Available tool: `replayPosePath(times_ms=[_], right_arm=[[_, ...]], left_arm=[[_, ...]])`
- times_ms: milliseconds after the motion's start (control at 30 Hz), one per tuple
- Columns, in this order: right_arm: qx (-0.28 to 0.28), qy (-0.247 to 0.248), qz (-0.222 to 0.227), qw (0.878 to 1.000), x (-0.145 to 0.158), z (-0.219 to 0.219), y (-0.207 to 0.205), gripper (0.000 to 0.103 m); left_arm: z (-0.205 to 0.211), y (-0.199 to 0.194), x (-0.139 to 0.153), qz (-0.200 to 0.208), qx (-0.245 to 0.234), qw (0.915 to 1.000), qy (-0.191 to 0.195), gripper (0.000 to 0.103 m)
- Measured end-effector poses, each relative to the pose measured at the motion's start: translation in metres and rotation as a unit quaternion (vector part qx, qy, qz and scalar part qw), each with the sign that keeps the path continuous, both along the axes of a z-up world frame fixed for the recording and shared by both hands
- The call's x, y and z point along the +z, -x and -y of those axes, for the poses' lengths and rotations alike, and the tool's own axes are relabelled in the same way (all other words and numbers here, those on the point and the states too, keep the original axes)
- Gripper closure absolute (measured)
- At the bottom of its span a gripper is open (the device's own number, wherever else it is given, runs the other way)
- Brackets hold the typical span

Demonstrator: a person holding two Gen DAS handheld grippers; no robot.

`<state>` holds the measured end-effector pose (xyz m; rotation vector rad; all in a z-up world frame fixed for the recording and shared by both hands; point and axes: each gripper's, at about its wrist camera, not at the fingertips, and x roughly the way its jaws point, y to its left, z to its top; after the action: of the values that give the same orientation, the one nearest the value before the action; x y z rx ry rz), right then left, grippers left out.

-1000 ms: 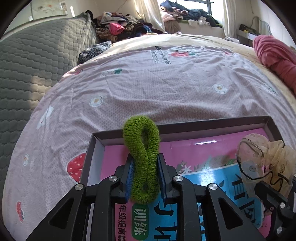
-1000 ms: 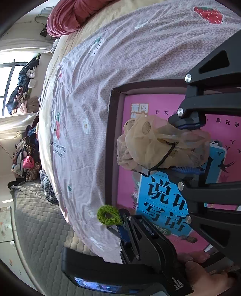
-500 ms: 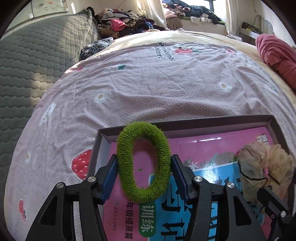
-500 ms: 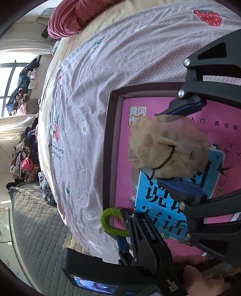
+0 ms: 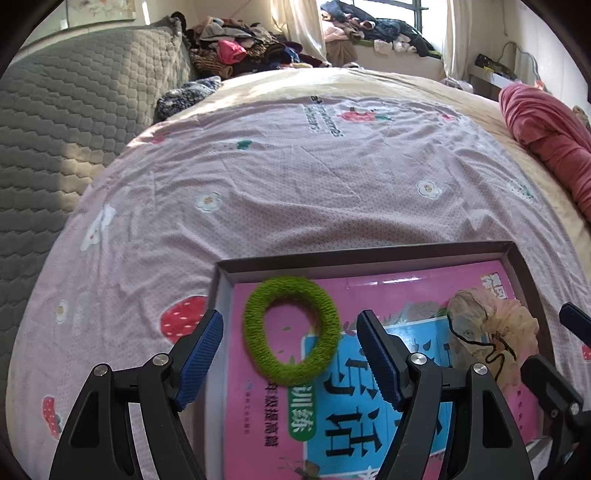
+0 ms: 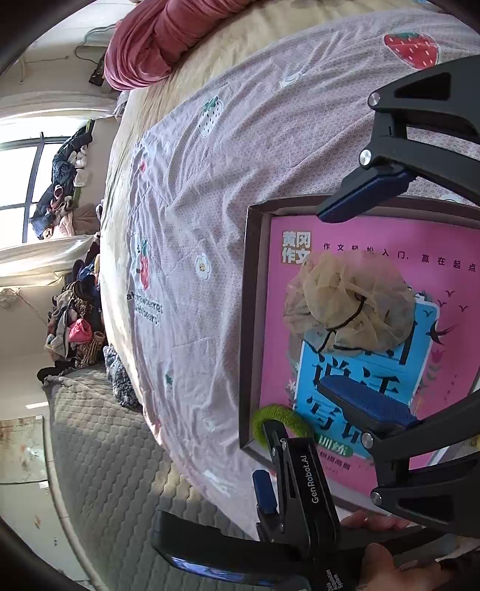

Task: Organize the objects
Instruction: 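Open left gripper to drop the ring in the tray while right releases the bag, then withdraw both open grippers up and away from the pink tray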

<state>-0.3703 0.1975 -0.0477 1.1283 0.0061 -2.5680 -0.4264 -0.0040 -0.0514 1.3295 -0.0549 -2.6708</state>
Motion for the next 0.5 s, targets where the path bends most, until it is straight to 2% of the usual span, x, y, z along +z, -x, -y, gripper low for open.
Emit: replayPosePath(times_ms=[267,500], right_arm=[[0.002,-0.006,-0.033,0.999,0.034,0.000,-0.036,0.016],[0.022,0.016,-0.079,0.997,0.075,0.002,-0.109,0.006]], left_arm=[[0.007,-0.059,0.033,-0.042,0.012,0.9987,0.027,0.024],[0.006,-0.140,0.078,-0.081,0.006,0.9967,-0.002,0.022]])
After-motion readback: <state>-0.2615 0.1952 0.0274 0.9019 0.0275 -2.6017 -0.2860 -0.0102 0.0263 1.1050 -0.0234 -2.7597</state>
